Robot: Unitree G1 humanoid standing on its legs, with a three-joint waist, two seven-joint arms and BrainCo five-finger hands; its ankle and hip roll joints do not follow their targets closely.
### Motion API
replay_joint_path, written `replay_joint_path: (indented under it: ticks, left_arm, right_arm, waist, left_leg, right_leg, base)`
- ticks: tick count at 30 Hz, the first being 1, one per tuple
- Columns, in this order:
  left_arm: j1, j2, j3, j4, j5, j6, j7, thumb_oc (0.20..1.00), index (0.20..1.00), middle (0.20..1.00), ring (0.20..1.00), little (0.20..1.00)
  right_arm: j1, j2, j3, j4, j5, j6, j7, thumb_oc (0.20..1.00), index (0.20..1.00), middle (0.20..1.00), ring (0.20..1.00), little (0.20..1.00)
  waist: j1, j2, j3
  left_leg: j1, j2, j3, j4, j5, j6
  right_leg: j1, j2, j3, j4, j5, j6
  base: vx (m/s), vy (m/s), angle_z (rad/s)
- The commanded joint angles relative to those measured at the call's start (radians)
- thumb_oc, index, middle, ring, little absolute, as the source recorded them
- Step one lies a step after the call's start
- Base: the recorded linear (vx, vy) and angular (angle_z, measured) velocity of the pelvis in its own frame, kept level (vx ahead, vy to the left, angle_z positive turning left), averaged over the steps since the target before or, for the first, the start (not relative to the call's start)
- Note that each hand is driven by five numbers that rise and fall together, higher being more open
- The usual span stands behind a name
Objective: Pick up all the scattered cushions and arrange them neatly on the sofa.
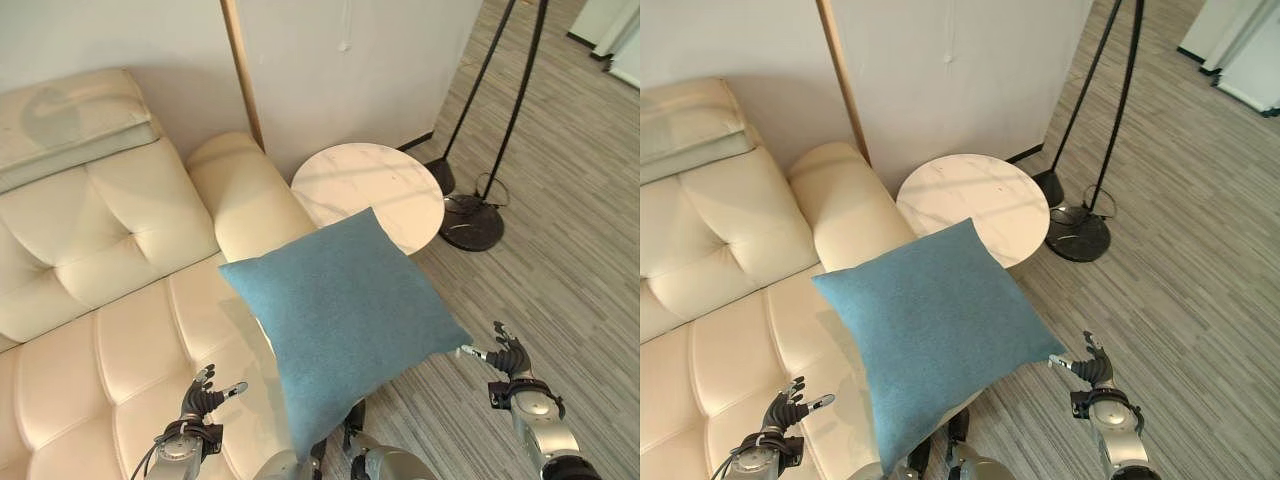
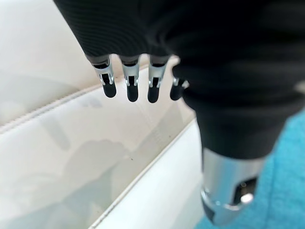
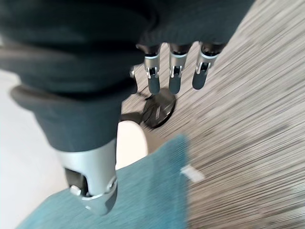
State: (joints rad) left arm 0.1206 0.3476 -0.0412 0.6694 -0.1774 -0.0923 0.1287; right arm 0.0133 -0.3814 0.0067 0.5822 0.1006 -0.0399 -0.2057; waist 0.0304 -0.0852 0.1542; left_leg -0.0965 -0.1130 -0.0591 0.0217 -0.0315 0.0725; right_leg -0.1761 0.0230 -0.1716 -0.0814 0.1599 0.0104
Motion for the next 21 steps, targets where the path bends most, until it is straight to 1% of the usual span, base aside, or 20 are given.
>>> replay_joint_path:
  ticks: [1, 2, 3, 4, 5, 6, 7, 9, 10, 11, 12, 13, 14, 15, 16, 18, 19, 20, 21]
  left_arm:
    - [-0.002, 0.053, 0.007, -0.02, -0.01, -0.028, 0.006, 1.0, 1.0, 1.0, 1.0, 1.0]
    - [-0.001, 0.057, 0.004, -0.022, -0.009, -0.026, 0.002, 1.0, 1.0, 1.0, 1.0, 1.0]
    - [-0.009, 0.064, -0.014, -0.028, 0.0, -0.023, -0.002, 1.0, 1.0, 1.0, 1.0, 1.0]
    - [-0.011, 0.067, -0.026, -0.033, 0.012, -0.023, -0.006, 1.0, 1.0, 1.0, 1.0, 1.0]
    - [-0.025, 0.075, -0.054, -0.033, 0.032, -0.026, -0.012, 1.0, 1.0, 1.0, 1.0, 1.0]
    - [-0.025, 0.074, -0.054, -0.033, 0.032, -0.026, -0.012, 1.0, 1.0, 1.0, 1.0, 1.0]
    - [-0.035, 0.077, -0.069, -0.036, 0.033, -0.027, -0.014, 1.0, 1.0, 1.0, 1.0, 1.0]
    - [-0.064, 0.08, -0.107, -0.044, 0.031, -0.029, -0.011, 1.0, 1.0, 1.0, 1.0, 1.0]
    - [-0.073, 0.083, -0.115, -0.053, 0.031, -0.03, -0.015, 1.0, 1.0, 1.0, 1.0, 1.0]
    - [-0.085, 0.082, -0.129, -0.05, 0.029, -0.034, -0.012, 1.0, 1.0, 1.0, 1.0, 1.0]
    - [-0.111, 0.08, -0.147, -0.056, 0.02, -0.038, -0.004, 1.0, 1.0, 1.0, 1.0, 1.0]
    - [-0.131, 0.077, -0.163, -0.063, 0.015, -0.036, -0.001, 1.0, 1.0, 1.0, 1.0, 1.0]
    - [-0.132, 0.078, -0.163, -0.063, 0.015, -0.036, -0.001, 1.0, 1.0, 1.0, 1.0, 1.0]
    - [-0.152, 0.07, -0.174, -0.071, 0.006, -0.04, 0.007, 1.0, 1.0, 1.0, 1.0, 1.0]
    - [-0.172, 0.066, -0.183, -0.076, 0.001, -0.043, 0.013, 1.0, 1.0, 1.0, 1.0, 1.0]
    - [-0.223, 0.046, -0.212, -0.075, -0.015, -0.05, 0.029, 1.0, 1.0, 1.0, 1.0, 1.0]
    - [-0.27, 0.019, -0.23, -0.077, -0.05, -0.056, 0.049, 1.0, 1.0, 1.0, 1.0, 1.0]
    - [-0.318, -0.017, -0.247, -0.065, -0.084, -0.061, 0.074, 1.0, 1.0, 1.0, 1.0, 1.0]
    - [-0.361, -0.048, -0.268, -0.055, -0.096, -0.064, 0.1, 1.0, 1.0, 1.0, 1.0, 1.0]
  right_arm:
    - [-0.015, -0.05, 0.007, -0.021, -0.01, -0.029, -0.01, 1.0, 1.0, 1.0, 1.0, 1.0]
    - [-0.025, -0.056, 0.012, -0.008, -0.017, -0.023, -0.01, 1.0, 1.0, 1.0, 1.0, 1.0]
    - [-0.046, -0.063, 0.026, 0.017, -0.03, -0.014, -0.004, 1.0, 1.0, 1.0, 1.0, 1.0]
    - [-0.051, -0.067, 0.031, 0.034, -0.034, -0.009, -0.002, 1.0, 1.0, 1.0, 1.0, 1.0]
    - [-0.075, -0.083, 0.054, 0.076, -0.042, 0.0, 0.001, 1.0, 1.0, 1.0, 1.0, 1.0]
    - [-0.076, -0.083, 0.054, 0.078, -0.041, -0.001, 0.001, 1.0, 1.0, 1.0, 1.0, 1.0]
    - [-0.087, -0.086, 0.065, 0.089, -0.042, 0.005, 0.002, 1.0, 1.0, 1.0, 1.0, 1.0]
    - [-0.114, -0.098, 0.09, 0.118, -0.045, 0.014, 0.003, 1.0, 1.0, 1.0, 1.0, 1.0]
    - [-0.118, -0.099, 0.095, 0.12, -0.039, 0.016, 0.006, 1.0, 1.0, 1.0, 1.0, 1.0]
    - [-0.143, -0.101, 0.117, 0.139, -0.041, 0.016, 0.007, 1.0, 1.0, 1.0, 1.0, 1.0]
    - [-0.179, -0.095, 0.147, 0.156, -0.041, 0.019, 0.002, 1.0, 1.0, 1.0, 1.0, 1.0]
    - [-0.195, -0.093, 0.166, 0.16, -0.041, 0.023, 0.0, 1.0, 1.0, 1.0, 1.0, 1.0]
    - [-0.195, -0.092, 0.166, 0.16, -0.041, 0.023, 0.0, 1.0, 1.0, 1.0, 1.0, 1.0]
    - [-0.211, -0.093, 0.179, 0.161, -0.037, 0.023, 0.002, 1.0, 1.0, 1.0, 1.0, 1.0]
    - [-0.231, -0.094, 0.195, 0.16, -0.036, 0.021, -0.002, 1.0, 1.0, 1.0, 1.0, 1.0]
    - [-0.275, -0.095, 0.222, 0.148, -0.022, 0.018, -0.01, 1.0, 1.0, 1.0, 1.0, 1.0]
    - [-0.324, -0.089, 0.243, 0.143, 0.001, 0.013, -0.019, 1.0, 1.0, 1.0, 1.0, 1.0]
    - [-0.366, -0.068, 0.26, 0.136, 0.036, 0.006, -0.032, 1.0, 1.0, 1.0, 1.0, 1.0]
    - [-0.389, -0.038, 0.273, 0.114, 0.073, -0.002, -0.043, 1.0, 1.0, 1.0, 1.0, 1.0]
  waist:
    - [0.021, -0.002, -0.068]
    - [0.024, 0.002, -0.065]
    - [0.02, 0.013, -0.056]
    - [0.017, 0.019, -0.055]
    - [0.022, 0.027, -0.052]
    - [0.022, 0.028, -0.05]
    - [0.022, 0.029, -0.046]
    - [0.019, 0.027, -0.031]
    - [0.019, 0.02, -0.029]
    - [0.026, 0.01, -0.027]
    - [0.035, -0.005, -0.026]
    - [0.037, -0.005, -0.023]
    - [0.035, -0.007, -0.025]
    - [0.04, -0.008, -0.024]
    - [0.045, -0.008, -0.024]
    - [0.05, -0.002, -0.014]
    - [0.057, 0.007, 0.002]
    - [0.057, 0.018, 0.018]
    - [0.055, 0.027, 0.041]
  left_leg:
    - [-0.032, -0.01, 0.003, 0.086, -0.06, -0.07]
    - [-0.021, -0.005, -0.004, 0.075, -0.057, -0.068]
    - [-0.003, 0.008, -0.036, 0.065, -0.048, -0.071]
    - [0.007, 0.012, -0.051, 0.055, -0.045, -0.073]
    - [0.023, 0.025, -0.074, 0.039, -0.044, -0.079]
    - [0.025, 0.026, -0.075, 0.039, -0.045, -0.08]
    - [0.029, 0.029, -0.085, 0.039, -0.045, -0.082]
    - [0.056, 0.03, -0.132, 0.034, -0.06, -0.089]
    - [0.055, 0.024, -0.147, 0.037, -0.06, -0.093]
    - [0.058, 0.023, -0.161, 0.029, -0.063, -0.1]
    - [0.05, 0.03, -0.16, 0.013, -0.055, -0.11]
    - [0.045, 0.04, -0.163, 0.005, -0.05, -0.116]
    - [0.041, 0.037, -0.165, 0.004, -0.046, -0.116]
    - [0.03, 0.044, -0.172, -0.005, -0.037, -0.126]
    - [0.015, 0.052, -0.181, -0.018, -0.027, -0.135]
    - [-0.017, 0.064, -0.201, -0.042, -0.002, -0.15]
    - [-0.053, 0.072, -0.218, -0.054, 0.022, -0.165]
    - [-0.085, 0.069, -0.226, -0.06, 0.041, -0.169]
    - [-0.11, 0.071, -0.198, -0.06, 0.052, -0.169]
  right_leg:
    - [0.059, -0.031, -0.014, 0.1, -0.15, 0.118]
    - [0.05, -0.037, -0.014, 0.142, -0.161, 0.118]
    - [0.024, -0.042, 0.028, 0.21, -0.178, 0.132]
    - [0.014, -0.041, 0.062, 0.219, -0.182, 0.133]
    - [-0.01, -0.059, 0.103, 0.202, -0.167, 0.136]
    - [-0.008, -0.058, 0.103, 0.202, -0.168, 0.135]
    - [-0.024, -0.072, 0.112, 0.192, -0.156, 0.136]
    - [-0.05, -0.086, 0.14, 0.179, -0.143, 0.145]
    - [-0.044, -0.098, 0.141, 0.166, -0.136, 0.151]
    - [-0.048, -0.097, 0.137, 0.16, -0.123, 0.153]
    - [-0.042, -0.107, 0.095, 0.137, -0.11, 0.158]
    - [-0.04, -0.1, 0.087, 0.13, -0.112, 0.155]
    - [-0.043, -0.102, 0.086, 0.128, -0.11, 0.156]
    - [-0.048, -0.095, 0.083, 0.121, -0.109, 0.154]
    - [-0.054, -0.095, 0.066, 0.107, -0.105, 0.153]
    - [-0.071, -0.09, 0.034, 0.098, -0.102, 0.149]
    - [-0.093, -0.084, 0.007, 0.095, -0.104, 0.145]
    - [-0.109, -0.082, -0.019, 0.094, -0.105, 0.139]
    - [-0.115, -0.081, -0.036, 0.093, -0.109, 0.137]
  base:
    - [0.01, -0.02, -0.07]
    - [0.05, -0.044, -0.08]
    - [0.09, -0.061, 0.0]
    - [0.16, -0.147, 0.41]
    - [0.13, -0.123, 0.63]
    - [0.13, -0.136, 0.78]
    - [0.1, -0.089, 0.46]
    - [0.18, -0.174, 0.19]
    - [0.16, -0.226, 0.29]
    - [0.11, -0.291, 0.61]
    - [0.09, -0.351, 0.81]
    - [0.05, -0.239, 0.84]
    - [0.01, -0.166, 0.76]
    - [-0.01, -0.147, 0.6]
    - [0.0, -0.229, 0.46]
    - [-0.06, -0.224, 0.39]
    - [-0.12, -0.213, 0.74]
    - [-0.14, -0.19, 0.9]
    - [-0.08, -0.09, 1.0]
